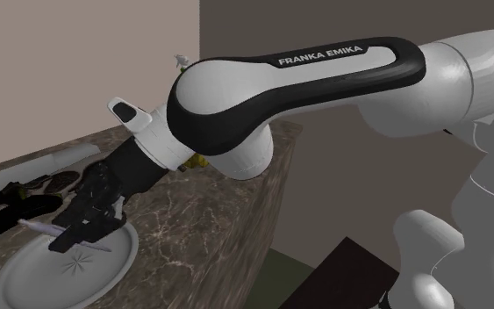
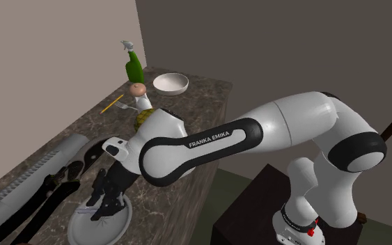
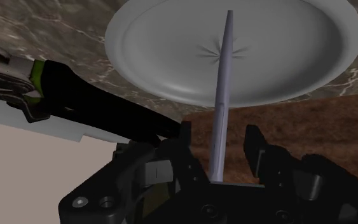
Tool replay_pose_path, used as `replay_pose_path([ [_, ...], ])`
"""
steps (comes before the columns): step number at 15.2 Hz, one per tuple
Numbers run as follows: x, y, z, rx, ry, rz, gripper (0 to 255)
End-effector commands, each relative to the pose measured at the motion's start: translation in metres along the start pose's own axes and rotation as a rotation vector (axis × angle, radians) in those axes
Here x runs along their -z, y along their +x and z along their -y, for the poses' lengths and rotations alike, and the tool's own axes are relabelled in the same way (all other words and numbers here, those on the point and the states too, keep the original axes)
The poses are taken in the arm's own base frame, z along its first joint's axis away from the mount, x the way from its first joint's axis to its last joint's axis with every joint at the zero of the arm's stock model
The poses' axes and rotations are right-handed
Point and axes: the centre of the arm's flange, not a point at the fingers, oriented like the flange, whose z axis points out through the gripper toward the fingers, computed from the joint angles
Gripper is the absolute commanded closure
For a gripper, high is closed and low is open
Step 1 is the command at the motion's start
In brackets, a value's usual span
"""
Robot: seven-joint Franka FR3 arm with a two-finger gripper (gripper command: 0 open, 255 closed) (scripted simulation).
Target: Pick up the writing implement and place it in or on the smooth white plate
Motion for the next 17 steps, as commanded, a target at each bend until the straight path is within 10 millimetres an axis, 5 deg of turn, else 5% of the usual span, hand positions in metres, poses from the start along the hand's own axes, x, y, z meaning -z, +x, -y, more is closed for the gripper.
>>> replay_pose_path([
  [1,0.0,0.0,0.0,0.0,0.0,0.0,0],
  [5,0.0,0.0,0.0,0.0,0.0,0.0,0],
  [9,0.05,0.0,0.0,0.0,0.0,0.0,0],
  [17,0.05,0.0,0.0,0.0,0.0,0.0,0],
])
